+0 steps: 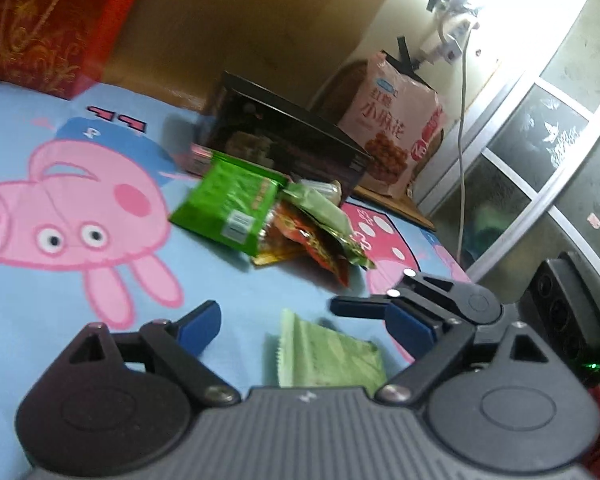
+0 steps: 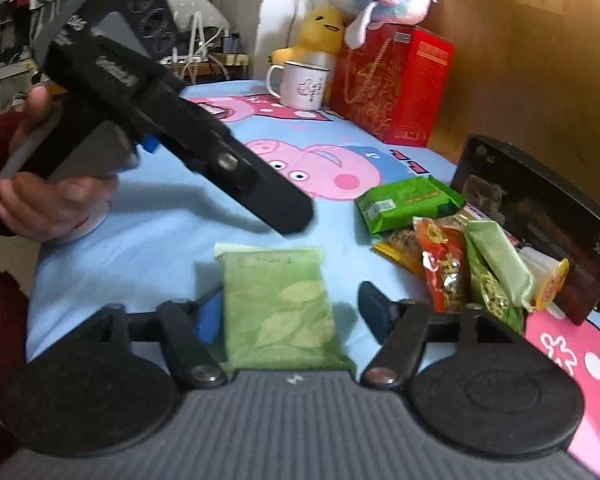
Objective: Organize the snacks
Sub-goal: 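Grasp the light green wrapped pack with the left tool, then carry the light green pack with the left tool into the black tin and release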
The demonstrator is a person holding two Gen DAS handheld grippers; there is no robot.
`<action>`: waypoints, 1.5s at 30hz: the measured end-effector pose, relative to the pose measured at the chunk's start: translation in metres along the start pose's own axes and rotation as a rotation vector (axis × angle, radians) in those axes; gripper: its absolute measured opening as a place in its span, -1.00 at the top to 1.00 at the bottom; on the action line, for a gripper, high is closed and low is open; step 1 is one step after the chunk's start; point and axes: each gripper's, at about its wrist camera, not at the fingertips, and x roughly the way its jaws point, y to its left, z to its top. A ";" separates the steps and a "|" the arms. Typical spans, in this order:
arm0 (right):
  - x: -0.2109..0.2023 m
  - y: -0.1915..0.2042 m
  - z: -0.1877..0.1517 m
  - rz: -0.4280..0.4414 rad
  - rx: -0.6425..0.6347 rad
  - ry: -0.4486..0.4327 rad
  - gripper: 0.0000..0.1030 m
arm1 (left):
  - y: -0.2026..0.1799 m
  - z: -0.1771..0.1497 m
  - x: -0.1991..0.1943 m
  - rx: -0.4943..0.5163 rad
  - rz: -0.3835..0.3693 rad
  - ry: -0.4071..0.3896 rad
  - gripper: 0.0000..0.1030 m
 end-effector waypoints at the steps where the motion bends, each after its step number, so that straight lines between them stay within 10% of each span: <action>1: -0.002 0.000 -0.002 -0.008 0.012 0.002 -0.58 | 0.001 0.000 -0.002 0.000 -0.004 -0.001 -0.75; 9: -0.040 -0.001 -0.034 -0.045 0.233 0.014 -0.55 | -0.004 -0.009 0.018 0.035 -0.062 0.097 -0.21; 12: -0.042 0.005 -0.034 -0.017 0.272 0.001 0.12 | -0.006 -0.013 0.020 0.028 -0.096 0.133 0.13; 15: -0.034 0.009 -0.029 -0.017 0.285 -0.008 0.38 | -0.012 -0.017 0.018 0.048 -0.067 0.121 0.14; 27: -0.035 -0.042 0.014 -0.073 0.355 -0.183 0.41 | -0.024 0.066 0.023 0.109 -0.025 -0.030 0.14; 45: -0.004 -0.171 0.044 -0.287 0.485 -0.253 0.41 | -0.043 0.178 0.142 0.216 0.124 -0.090 0.13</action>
